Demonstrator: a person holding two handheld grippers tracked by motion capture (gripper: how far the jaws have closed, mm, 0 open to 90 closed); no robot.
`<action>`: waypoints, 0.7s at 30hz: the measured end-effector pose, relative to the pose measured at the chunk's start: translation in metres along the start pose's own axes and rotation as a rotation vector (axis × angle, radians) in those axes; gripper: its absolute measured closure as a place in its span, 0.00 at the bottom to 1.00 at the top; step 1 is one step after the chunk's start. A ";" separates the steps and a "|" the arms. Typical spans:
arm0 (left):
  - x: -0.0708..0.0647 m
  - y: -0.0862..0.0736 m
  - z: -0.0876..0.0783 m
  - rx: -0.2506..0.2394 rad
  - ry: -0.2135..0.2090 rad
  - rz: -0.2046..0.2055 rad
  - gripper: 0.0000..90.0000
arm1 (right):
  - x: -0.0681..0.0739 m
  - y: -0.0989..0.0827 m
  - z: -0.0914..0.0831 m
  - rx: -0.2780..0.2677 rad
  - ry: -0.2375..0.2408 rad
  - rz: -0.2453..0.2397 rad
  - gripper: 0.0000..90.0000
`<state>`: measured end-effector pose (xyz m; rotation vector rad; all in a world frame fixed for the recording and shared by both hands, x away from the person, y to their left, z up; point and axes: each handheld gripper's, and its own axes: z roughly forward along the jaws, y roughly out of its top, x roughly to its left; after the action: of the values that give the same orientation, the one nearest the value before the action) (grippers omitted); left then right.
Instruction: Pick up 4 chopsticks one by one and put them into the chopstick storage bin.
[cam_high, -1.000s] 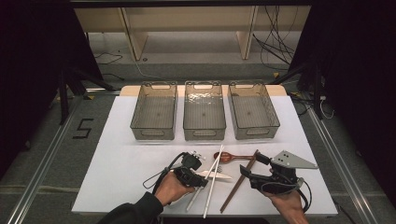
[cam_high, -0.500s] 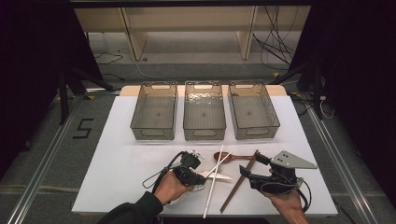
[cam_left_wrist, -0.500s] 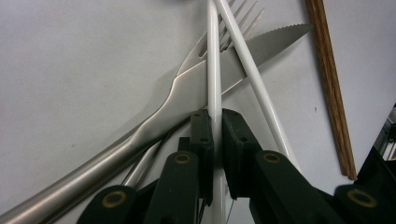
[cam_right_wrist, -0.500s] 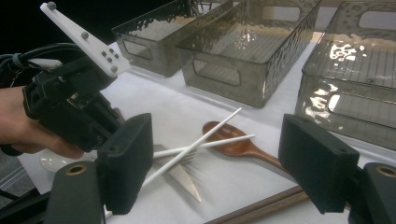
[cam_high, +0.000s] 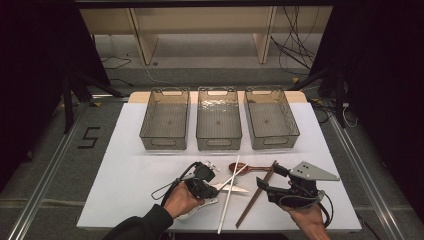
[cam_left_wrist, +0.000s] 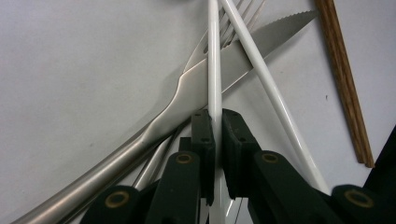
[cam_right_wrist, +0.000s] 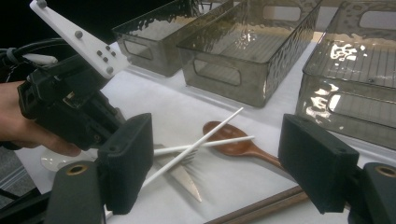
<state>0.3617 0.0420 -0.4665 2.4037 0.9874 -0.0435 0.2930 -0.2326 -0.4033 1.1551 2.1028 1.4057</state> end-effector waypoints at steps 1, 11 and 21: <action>0.000 0.000 0.000 -0.002 0.001 0.000 0.93 | 0.000 0.000 0.000 0.000 0.000 -0.002 0.30; 0.006 0.001 -0.007 -0.016 0.025 0.006 0.93 | 0.000 0.000 0.000 0.001 0.001 0.000 0.30; 0.013 0.001 -0.010 -0.015 0.052 0.006 0.93 | 0.000 0.000 0.000 0.003 0.001 -0.002 0.30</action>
<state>0.3700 0.0549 -0.4608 2.4047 1.0008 0.0283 0.2932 -0.2323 -0.4036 1.1528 2.1068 1.4036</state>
